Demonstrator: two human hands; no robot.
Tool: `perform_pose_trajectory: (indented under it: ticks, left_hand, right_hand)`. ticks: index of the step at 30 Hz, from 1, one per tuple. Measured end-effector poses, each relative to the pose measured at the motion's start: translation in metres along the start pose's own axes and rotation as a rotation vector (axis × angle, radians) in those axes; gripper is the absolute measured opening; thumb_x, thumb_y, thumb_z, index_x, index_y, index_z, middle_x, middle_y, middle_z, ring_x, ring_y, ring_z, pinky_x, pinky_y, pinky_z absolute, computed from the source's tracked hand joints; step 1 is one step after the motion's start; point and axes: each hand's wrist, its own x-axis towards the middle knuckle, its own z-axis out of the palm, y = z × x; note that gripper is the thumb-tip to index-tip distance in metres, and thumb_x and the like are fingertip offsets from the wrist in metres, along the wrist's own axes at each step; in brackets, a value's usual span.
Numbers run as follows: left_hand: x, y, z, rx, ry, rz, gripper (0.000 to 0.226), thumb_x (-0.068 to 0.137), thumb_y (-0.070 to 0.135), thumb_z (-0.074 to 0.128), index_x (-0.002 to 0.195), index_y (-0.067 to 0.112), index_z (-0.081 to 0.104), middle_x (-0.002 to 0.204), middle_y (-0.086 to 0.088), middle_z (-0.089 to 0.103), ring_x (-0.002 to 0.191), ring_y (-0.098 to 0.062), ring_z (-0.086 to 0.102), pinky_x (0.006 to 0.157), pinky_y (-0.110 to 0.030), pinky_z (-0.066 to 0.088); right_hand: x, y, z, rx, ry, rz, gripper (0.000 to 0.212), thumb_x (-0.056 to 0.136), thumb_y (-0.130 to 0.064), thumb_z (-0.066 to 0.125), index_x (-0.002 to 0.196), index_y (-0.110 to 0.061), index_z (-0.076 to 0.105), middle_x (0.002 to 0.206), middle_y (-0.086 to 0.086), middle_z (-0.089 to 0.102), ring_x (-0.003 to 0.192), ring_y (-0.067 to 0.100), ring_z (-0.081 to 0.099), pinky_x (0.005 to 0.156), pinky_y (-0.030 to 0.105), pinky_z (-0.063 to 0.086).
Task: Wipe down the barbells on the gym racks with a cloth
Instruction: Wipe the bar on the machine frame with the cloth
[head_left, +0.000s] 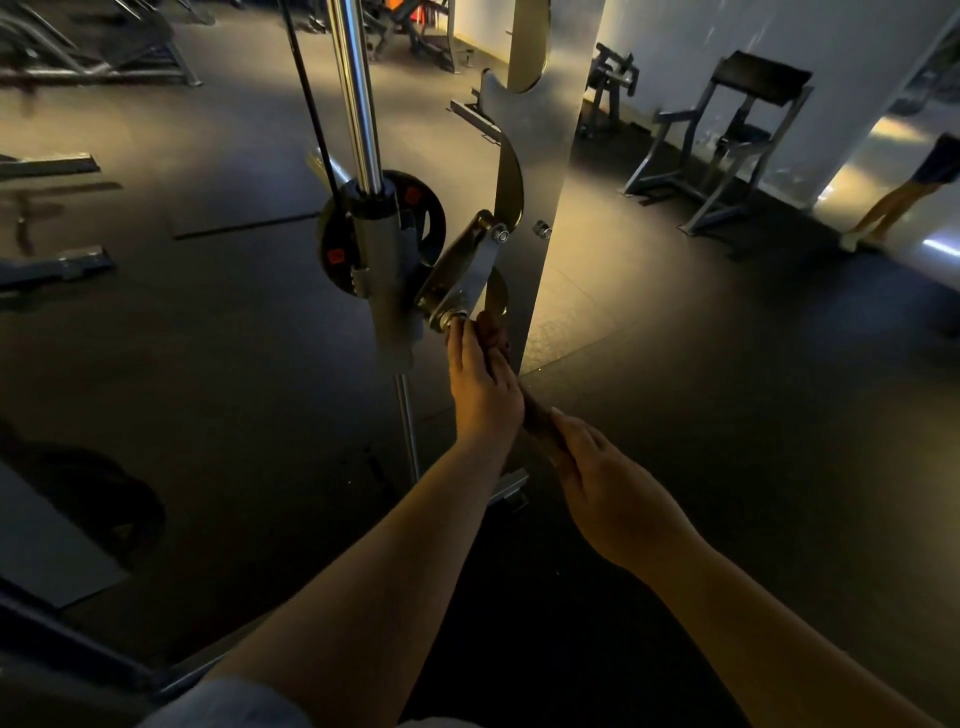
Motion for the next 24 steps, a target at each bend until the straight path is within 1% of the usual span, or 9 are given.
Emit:
perform_pose_trajectory:
  ticks: [2,5,7,10,12,15,18,21,24]
  left_hand:
    - [0.011,0.002,-0.001,0.039,-0.013,-0.027,0.057,0.105,0.026,0.041,0.158,0.034,0.020,0.164,0.004,0.018,0.149,-0.027,0.029,0.118,-0.055,0.034]
    - [0.010,0.004,-0.003,0.020,-0.037,-0.049,0.058,0.106,0.024,0.041,0.159,0.034,0.019,0.165,0.004,0.016,0.150,-0.025,0.026,0.120,-0.055,0.032]
    - [-0.008,0.004,-0.002,-0.042,-0.059,-0.046,0.058,0.107,0.026,0.039,0.158,0.040,0.016,0.165,0.009,0.013,0.150,-0.025,0.025,0.119,-0.056,0.032]
    - [-0.032,0.000,0.003,-0.074,-0.058,0.032,0.059,0.105,0.030,0.040,0.157,0.043,0.015,0.164,0.014,0.010,0.149,-0.024,0.025,0.119,-0.056,0.033]
    - [-0.024,0.000,0.006,-0.064,-0.032,0.039,0.062,0.104,0.028,0.042,0.158,0.039,0.015,0.162,0.015,0.008,0.149,-0.024,0.025,0.119,-0.054,0.033]
    - [0.001,0.003,0.006,-0.064,0.003,-0.070,0.065,0.103,0.027,0.042,0.159,0.040,0.011,0.162,0.016,0.005,0.146,-0.025,0.029,0.117,-0.052,0.036]
    - [0.004,0.005,0.003,-0.115,0.011,-0.129,0.065,0.102,0.034,0.040,0.155,0.049,0.006,0.162,0.017,0.004,0.144,-0.027,0.032,0.116,-0.055,0.037]
    - [-0.019,0.010,0.002,-0.104,-0.025,-0.090,0.064,0.108,0.026,0.038,0.160,0.038,0.004,0.166,0.008,0.002,0.149,-0.026,0.025,0.120,-0.054,0.030]
    - [-0.020,0.020,-0.002,-0.126,-0.018,-0.130,0.065,0.109,0.023,0.039,0.162,0.032,0.002,0.167,0.003,0.001,0.148,-0.026,0.026,0.120,-0.049,0.031]
  right_hand:
    - [0.001,0.002,0.001,-0.006,0.006,0.004,0.056,0.108,-0.030,0.042,0.161,-0.027,0.022,0.146,0.001,0.048,0.085,0.003,0.057,0.082,0.021,0.050]
    - [-0.001,0.004,0.002,-0.001,0.000,0.026,0.057,0.108,-0.031,0.042,0.161,-0.030,0.021,0.144,0.001,0.050,0.084,0.004,0.058,0.083,0.024,0.053]
    - [-0.002,0.002,0.001,-0.006,-0.011,0.024,0.057,0.108,-0.032,0.041,0.161,-0.030,0.019,0.148,0.001,0.048,0.092,0.007,0.062,0.089,0.026,0.054]
    - [-0.001,-0.002,-0.001,0.004,-0.018,0.009,0.055,0.109,-0.032,0.037,0.161,-0.032,0.019,0.159,-0.002,0.039,0.121,0.012,0.059,0.103,0.026,0.046]
    - [0.000,-0.001,-0.001,0.011,-0.011,0.006,0.054,0.109,-0.032,0.037,0.161,-0.031,0.021,0.158,-0.001,0.041,0.118,0.011,0.060,0.101,0.025,0.046]
    - [0.001,-0.001,0.001,0.036,-0.001,0.007,0.053,0.109,-0.031,0.038,0.160,-0.028,0.024,0.155,0.001,0.044,0.110,0.008,0.060,0.095,0.024,0.049]
    - [-0.001,-0.002,0.000,0.021,-0.012,0.008,0.055,0.109,-0.029,0.038,0.161,-0.027,0.021,0.160,0.001,0.037,0.120,0.013,0.058,0.100,0.028,0.049]
    - [-0.002,-0.002,-0.001,0.010,-0.022,-0.008,0.055,0.109,-0.030,0.038,0.161,-0.028,0.020,0.163,0.000,0.032,0.132,0.015,0.053,0.110,0.031,0.045]
    - [-0.002,-0.004,-0.003,0.000,-0.025,-0.002,0.055,0.109,-0.029,0.038,0.161,-0.029,0.020,0.162,0.001,0.035,0.123,0.016,0.058,0.105,0.034,0.050]
